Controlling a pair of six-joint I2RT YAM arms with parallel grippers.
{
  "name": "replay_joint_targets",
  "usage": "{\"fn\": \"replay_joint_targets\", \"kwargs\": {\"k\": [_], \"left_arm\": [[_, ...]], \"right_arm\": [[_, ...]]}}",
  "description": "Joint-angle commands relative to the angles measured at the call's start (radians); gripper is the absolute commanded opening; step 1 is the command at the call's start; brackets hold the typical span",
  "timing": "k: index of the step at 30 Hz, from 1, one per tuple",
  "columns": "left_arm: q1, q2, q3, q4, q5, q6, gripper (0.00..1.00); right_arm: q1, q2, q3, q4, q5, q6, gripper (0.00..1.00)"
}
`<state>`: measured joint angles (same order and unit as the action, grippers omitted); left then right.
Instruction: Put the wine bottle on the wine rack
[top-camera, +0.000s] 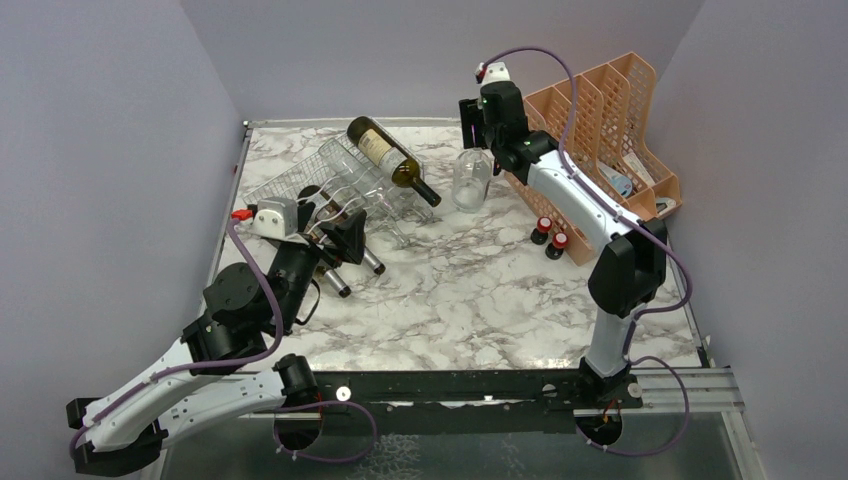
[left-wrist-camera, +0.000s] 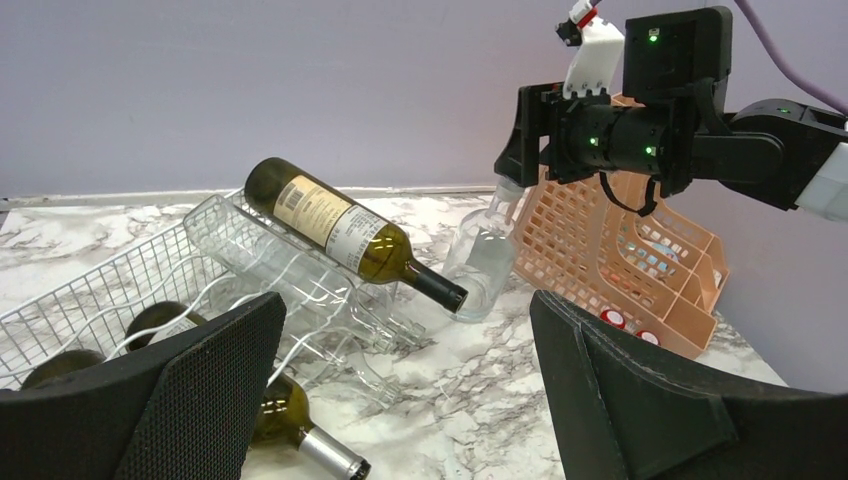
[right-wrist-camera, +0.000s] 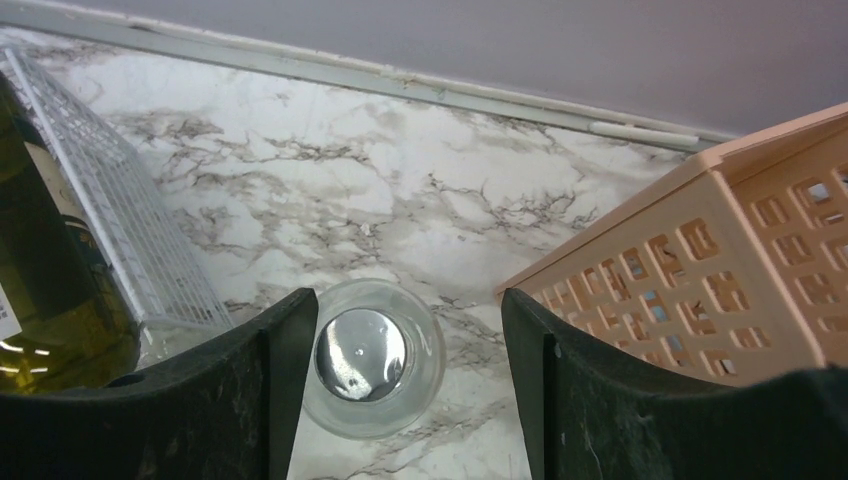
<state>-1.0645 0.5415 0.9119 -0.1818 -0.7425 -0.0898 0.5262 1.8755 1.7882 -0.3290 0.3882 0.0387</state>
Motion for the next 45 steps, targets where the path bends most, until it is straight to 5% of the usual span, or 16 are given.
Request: {"fn": "replay_joint_targets", "kwargs": {"k": [1, 10, 19, 29, 45], "left_arm": [[-0.004, 0.009, 0.002, 0.015, 0.002, 0.002, 0.99], [-0.003, 0.009, 0.012, 0.011, 0.004, 0.009, 0.99], [-0.003, 0.013, 0.008, 0.024, 0.009, 0.009, 0.99], [-0.003, 0.027, 0.000, 0.034, 0.012, 0.009, 0.99], [-0.003, 0.078, -0.014, 0.067, 0.030, 0.005, 0.99]], "right_arm": [[-0.010, 0.037, 0.005, -0.047, -0.130, 0.040, 0.68], [-0.017, 0.063, 0.006, -0.062, -0.102, 0.046, 0.49], [-0.017, -0.006, -0.115, 0.010, -0.172, 0.041, 0.04], [-0.018, -0.234, -0.540, 0.130, -0.181, 0.102, 0.01], [-0.017, -0.562, -0.806, -0.153, -0.387, 0.198, 0.01]]}}
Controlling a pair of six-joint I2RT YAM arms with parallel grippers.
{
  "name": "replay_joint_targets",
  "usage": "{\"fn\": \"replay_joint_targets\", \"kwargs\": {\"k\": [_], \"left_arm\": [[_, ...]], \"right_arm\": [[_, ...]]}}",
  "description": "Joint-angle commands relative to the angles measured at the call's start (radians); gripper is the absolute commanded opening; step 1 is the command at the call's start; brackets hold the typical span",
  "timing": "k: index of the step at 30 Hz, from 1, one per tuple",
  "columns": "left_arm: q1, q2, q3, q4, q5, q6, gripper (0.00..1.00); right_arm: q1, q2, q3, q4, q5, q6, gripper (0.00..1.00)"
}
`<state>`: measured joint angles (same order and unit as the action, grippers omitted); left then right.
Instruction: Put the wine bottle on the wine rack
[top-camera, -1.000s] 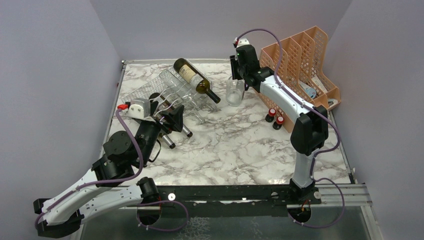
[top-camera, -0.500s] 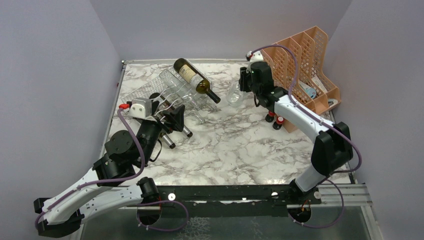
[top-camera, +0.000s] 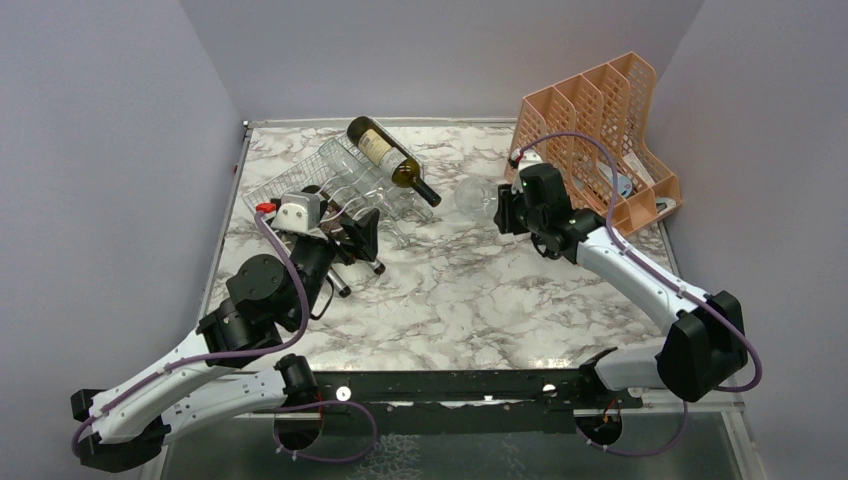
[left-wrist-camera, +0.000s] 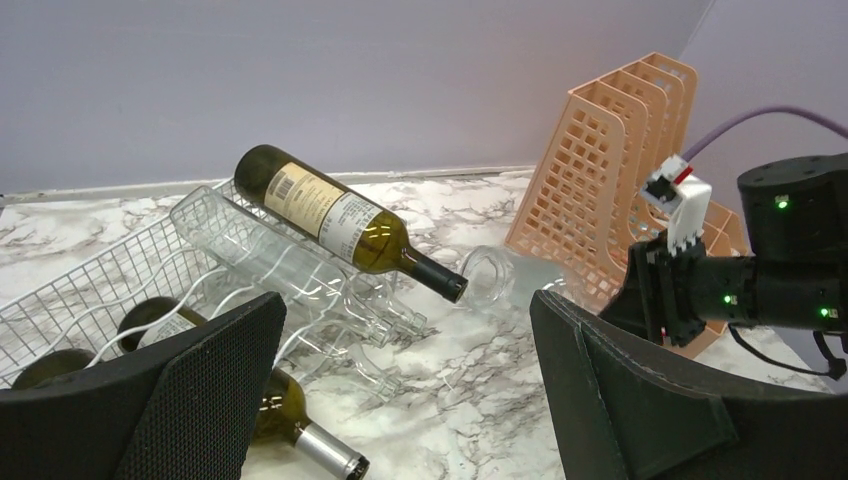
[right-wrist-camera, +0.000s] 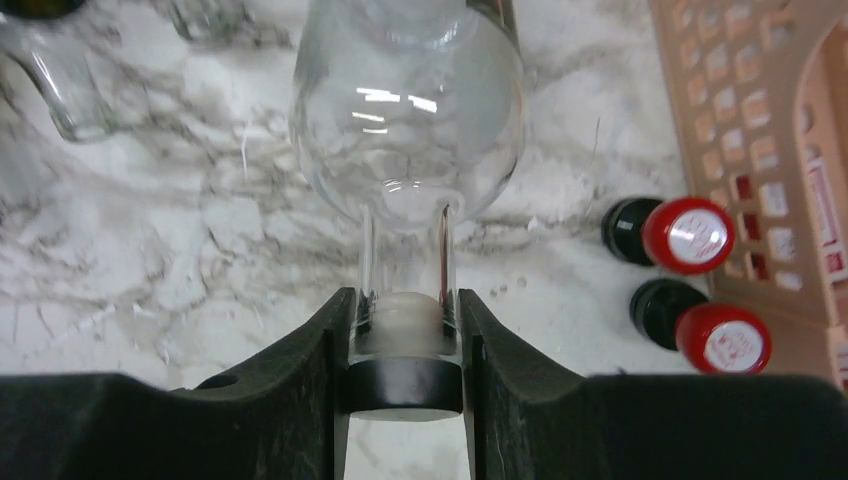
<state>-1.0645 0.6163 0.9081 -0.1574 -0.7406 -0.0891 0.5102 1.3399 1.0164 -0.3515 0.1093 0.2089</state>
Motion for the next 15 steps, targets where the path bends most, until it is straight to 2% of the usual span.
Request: {"fn": "replay_joint_targets", "kwargs": {"k": [1, 8, 15], "left_arm": [[-0.003, 0.006, -0.011, 0.044, 0.031, 0.001, 0.99], [-0.003, 0.018, -0.014, 0.040, 0.041, -0.009, 0.99], [-0.003, 0.022, -0.016, 0.041, 0.045, -0.009, 0.99]], "right_arm": [[-0.001, -0.026, -0.037, -0.140, -0.122, 0.029, 0.01], [-0.001, -0.011, -0.084, -0.106, -0.148, 0.037, 0.01], [0.000, 0.087, -0.111, -0.060, -0.182, 0.046, 0.01]]}}
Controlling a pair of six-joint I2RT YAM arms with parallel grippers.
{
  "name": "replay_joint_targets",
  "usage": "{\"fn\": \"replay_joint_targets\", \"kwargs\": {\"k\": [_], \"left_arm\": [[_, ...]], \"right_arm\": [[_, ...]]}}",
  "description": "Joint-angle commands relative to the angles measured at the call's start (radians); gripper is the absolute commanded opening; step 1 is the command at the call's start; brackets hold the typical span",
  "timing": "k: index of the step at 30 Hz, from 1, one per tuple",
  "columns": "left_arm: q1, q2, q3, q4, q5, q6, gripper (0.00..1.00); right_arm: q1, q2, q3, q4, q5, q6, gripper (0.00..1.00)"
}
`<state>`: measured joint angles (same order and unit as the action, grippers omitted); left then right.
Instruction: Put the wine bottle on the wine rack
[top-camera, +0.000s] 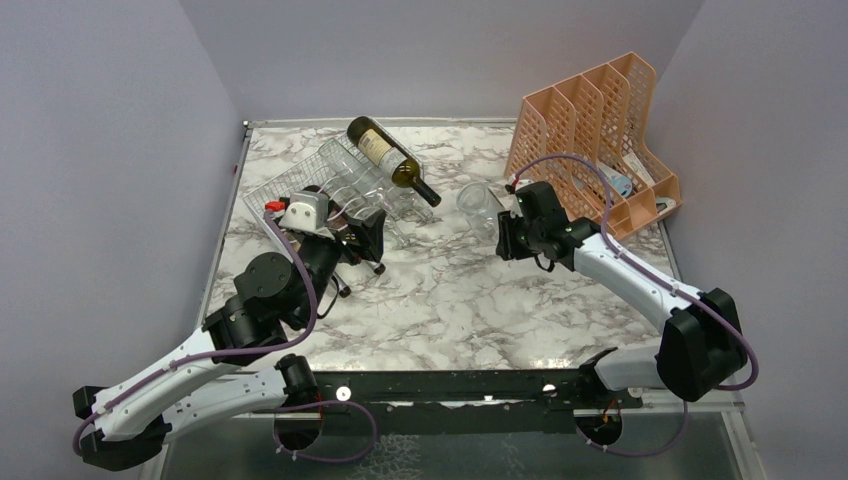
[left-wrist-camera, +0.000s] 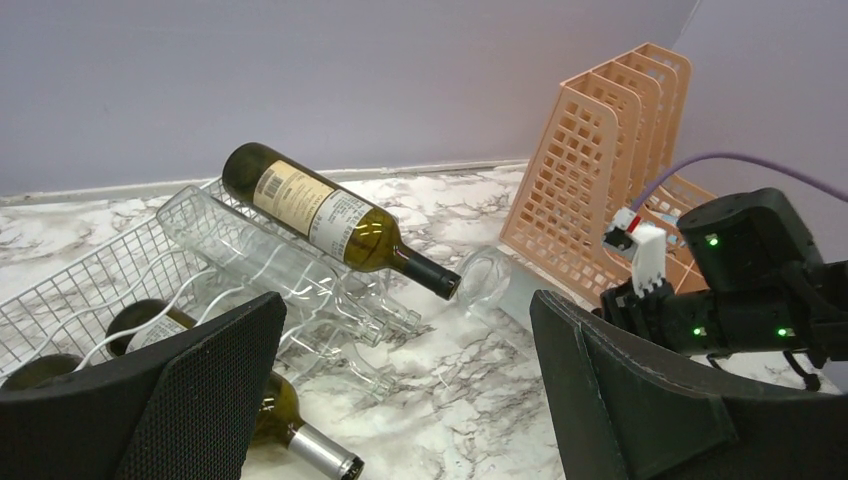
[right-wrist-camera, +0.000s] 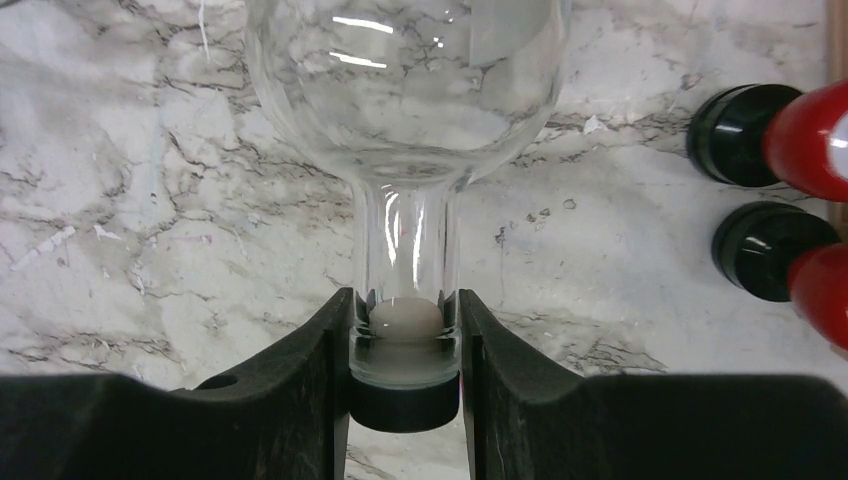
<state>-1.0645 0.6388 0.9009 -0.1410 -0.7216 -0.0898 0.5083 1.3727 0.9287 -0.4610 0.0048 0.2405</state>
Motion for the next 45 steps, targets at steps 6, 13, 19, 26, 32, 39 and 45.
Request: {"fn": "replay_joint_targets", "kwargs": {"k": [6, 13, 19, 26, 32, 39, 45], "left_arm": [[-0.003, 0.005, -0.005, 0.026, 0.025, -0.004, 0.99], [-0.003, 0.013, -0.007, 0.027, 0.023, -0.001, 0.99], [-0.003, 0.018, -0.001, 0.024, 0.022, 0.001, 0.99], [-0.003, 0.017, 0.003, 0.024, 0.018, 0.007, 0.99], [-0.004, 0.020, 0.009, 0.023, 0.014, 0.016, 0.99], [-0.003, 0.017, 0.012, 0.021, 0.005, 0.024, 0.99], [-0.003, 0.019, 0.012, 0.024, 0.001, 0.030, 0.99]], "right_arm": [[0.002, 0.121, -0.039, 0.092, -0.075, 0.032, 0.02], [0.010, 0.178, -0.045, 0.116, -0.083, 0.044, 0.20], [0.011, 0.209, -0.047, 0.169, -0.058, 0.060, 0.36], [0.015, 0.247, -0.041, 0.230, -0.050, 0.071, 0.41], [0.021, 0.296, -0.014, 0.264, -0.019, 0.084, 0.44], [0.027, 0.339, 0.016, 0.286, 0.016, 0.099, 0.46], [0.029, 0.365, 0.030, 0.311, 0.057, 0.121, 0.46]]}}
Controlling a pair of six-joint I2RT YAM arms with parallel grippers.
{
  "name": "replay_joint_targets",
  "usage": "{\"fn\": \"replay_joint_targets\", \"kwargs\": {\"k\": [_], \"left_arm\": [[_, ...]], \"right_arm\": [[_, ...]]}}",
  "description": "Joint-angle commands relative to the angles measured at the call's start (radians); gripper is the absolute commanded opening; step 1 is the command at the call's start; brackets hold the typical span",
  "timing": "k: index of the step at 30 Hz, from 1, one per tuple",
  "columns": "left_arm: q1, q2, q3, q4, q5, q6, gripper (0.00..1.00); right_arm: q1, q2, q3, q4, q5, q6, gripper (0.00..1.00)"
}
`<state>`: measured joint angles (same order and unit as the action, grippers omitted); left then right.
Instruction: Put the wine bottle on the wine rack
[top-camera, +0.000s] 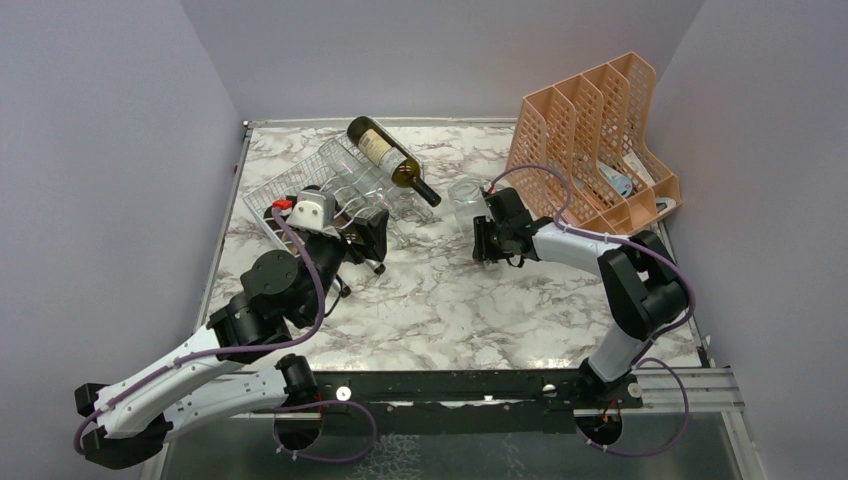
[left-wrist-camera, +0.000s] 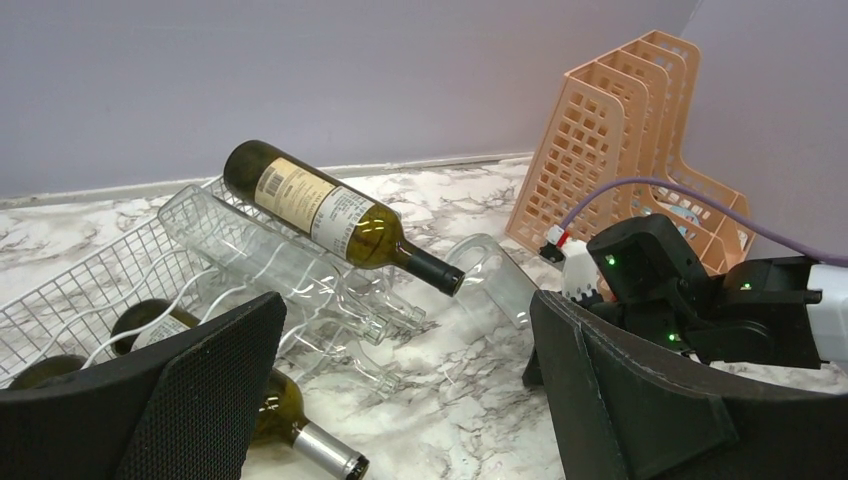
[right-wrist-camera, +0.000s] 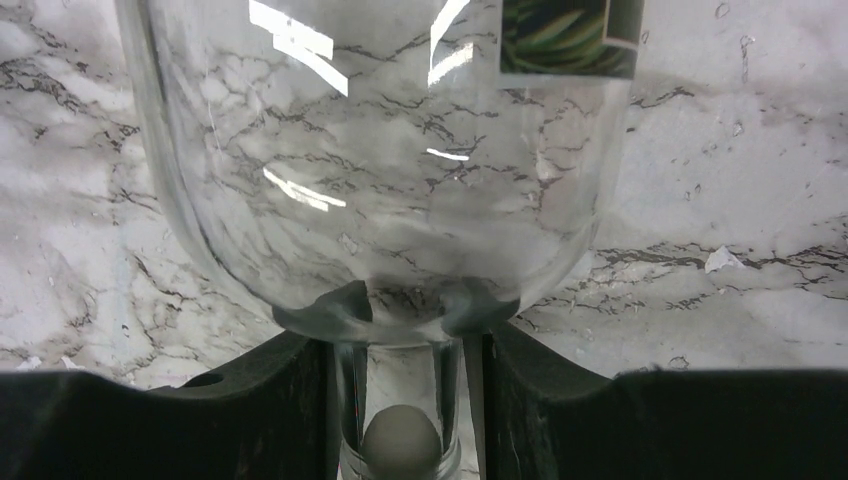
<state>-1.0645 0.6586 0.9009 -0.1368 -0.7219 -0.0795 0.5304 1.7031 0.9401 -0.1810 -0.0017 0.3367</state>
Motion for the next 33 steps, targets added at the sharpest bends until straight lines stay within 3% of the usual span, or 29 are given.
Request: {"fn": "replay_joint_targets", "kwargs": {"k": [1, 5, 9, 11, 14, 15, 33], "left_arm": [[-0.003, -0.001, 0.012, 0.020, 0.001, 0.021, 0.99], [-0.003, 0.000, 0.009, 0.021, -0.004, 0.024, 0.99], [-0.003, 0.003, 0.000, 0.024, -0.012, 0.024, 0.99], [-0.003, 0.004, 0.000, 0.021, -0.012, 0.024, 0.99], [-0.003, 0.002, 0.000, 0.020, -0.015, 0.024, 0.99], [-0.003, 0.001, 0.001, 0.020, -0.016, 0.024, 0.99], [-0.003, -0.016, -0.010, 0.022, -0.020, 0.017, 0.99]], "right_arm": [[0.006, 0.040, 0.021, 0.033, 0.066, 0.026, 0.46], [0.006, 0.056, 0.017, 0.056, 0.089, 0.034, 0.45], [0.006, 0.069, -0.007, 0.093, 0.107, 0.034, 0.37], [0.006, 0.075, -0.013, 0.108, 0.109, 0.030, 0.27], [0.006, 0.078, -0.019, 0.120, 0.119, 0.023, 0.04], [0.006, 0.074, -0.020, 0.126, 0.120, 0.018, 0.01], [0.006, -0.181, -0.088, 0.181, 0.068, -0.024, 0.01]]}}
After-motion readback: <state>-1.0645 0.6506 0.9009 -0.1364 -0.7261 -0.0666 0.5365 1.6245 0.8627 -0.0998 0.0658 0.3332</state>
